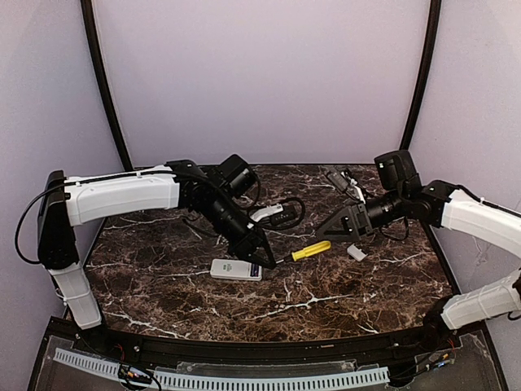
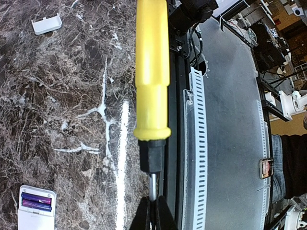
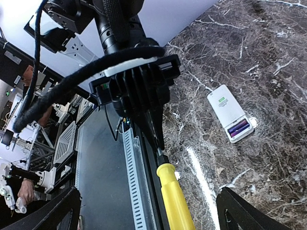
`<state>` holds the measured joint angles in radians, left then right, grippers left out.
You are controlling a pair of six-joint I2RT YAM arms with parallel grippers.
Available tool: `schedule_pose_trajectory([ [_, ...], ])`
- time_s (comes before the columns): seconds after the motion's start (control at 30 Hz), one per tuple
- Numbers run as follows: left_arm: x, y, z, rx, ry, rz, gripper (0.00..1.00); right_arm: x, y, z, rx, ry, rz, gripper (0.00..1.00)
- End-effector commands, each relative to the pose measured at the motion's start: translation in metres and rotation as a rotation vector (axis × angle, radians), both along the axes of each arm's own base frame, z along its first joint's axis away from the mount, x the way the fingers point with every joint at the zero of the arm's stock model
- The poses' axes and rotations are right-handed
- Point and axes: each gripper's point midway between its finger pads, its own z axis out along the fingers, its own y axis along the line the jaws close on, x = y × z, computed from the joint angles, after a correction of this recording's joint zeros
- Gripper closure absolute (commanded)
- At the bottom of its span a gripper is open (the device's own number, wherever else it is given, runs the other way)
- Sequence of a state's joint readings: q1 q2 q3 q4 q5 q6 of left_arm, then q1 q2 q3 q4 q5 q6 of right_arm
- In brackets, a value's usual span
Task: Unload the batteries from the remote control
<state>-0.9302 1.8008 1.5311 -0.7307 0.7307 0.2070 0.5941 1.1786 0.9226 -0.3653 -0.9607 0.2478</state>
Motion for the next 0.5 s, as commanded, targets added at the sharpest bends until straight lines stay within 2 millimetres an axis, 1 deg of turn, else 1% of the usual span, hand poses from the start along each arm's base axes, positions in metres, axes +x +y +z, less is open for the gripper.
schedule_pose_trajectory([
  [0.0, -0.009, 0.002, 0.025, -0.097, 0.035, -0.030, 1.00, -0.011, 0.012, 0.006, 0.010, -0.035, 0.075, 0.03],
  [0.07, -0.012, 0.000, 0.030, -0.121, 0.062, -0.040, 1.00, -0.013, 0.016, 0.004, 0.008, -0.052, 0.089, 0.05],
  [0.2, -0.013, 0.000, 0.034, -0.137, 0.076, -0.042, 1.00, -0.016, 0.021, 0.002, 0.010, -0.067, 0.109, 0.08],
  [0.33, -0.011, 0.000, 0.032, -0.134, 0.075, -0.030, 1.00, -0.022, 0.027, 0.000, 0.014, -0.066, 0.145, 0.14],
  [0.47, -0.008, 0.000, 0.030, -0.133, 0.078, -0.020, 1.00, -0.020, 0.031, -0.006, -0.001, -0.060, 0.148, 0.20],
])
